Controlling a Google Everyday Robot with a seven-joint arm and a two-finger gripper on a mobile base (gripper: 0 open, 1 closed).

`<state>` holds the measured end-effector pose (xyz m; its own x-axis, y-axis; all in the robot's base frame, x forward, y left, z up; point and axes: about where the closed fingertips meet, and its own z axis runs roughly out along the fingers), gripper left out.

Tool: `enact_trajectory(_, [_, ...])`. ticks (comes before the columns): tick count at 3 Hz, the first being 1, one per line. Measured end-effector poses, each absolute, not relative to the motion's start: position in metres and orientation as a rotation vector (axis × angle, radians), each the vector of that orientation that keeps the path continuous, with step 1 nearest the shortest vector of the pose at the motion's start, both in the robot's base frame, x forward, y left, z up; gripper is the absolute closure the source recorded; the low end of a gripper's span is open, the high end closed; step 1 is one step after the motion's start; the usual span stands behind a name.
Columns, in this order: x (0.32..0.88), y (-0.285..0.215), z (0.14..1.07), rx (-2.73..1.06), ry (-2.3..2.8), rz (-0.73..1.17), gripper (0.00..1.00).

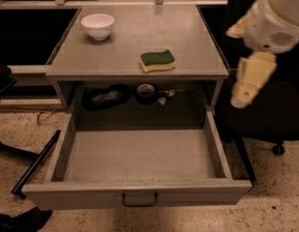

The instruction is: Place sponge into top drawer

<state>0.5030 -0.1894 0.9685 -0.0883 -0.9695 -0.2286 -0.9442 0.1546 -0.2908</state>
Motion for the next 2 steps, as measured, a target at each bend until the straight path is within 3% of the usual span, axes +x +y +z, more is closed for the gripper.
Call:
enact_trajectory(1, [0.600, -0.158, 0.944, -1.892, 1.957, -0.073, 0.00])
enact_trajectory(2, [0.634, -0.150, 0.929, -1.879, 1.942, -0.039, 0.00])
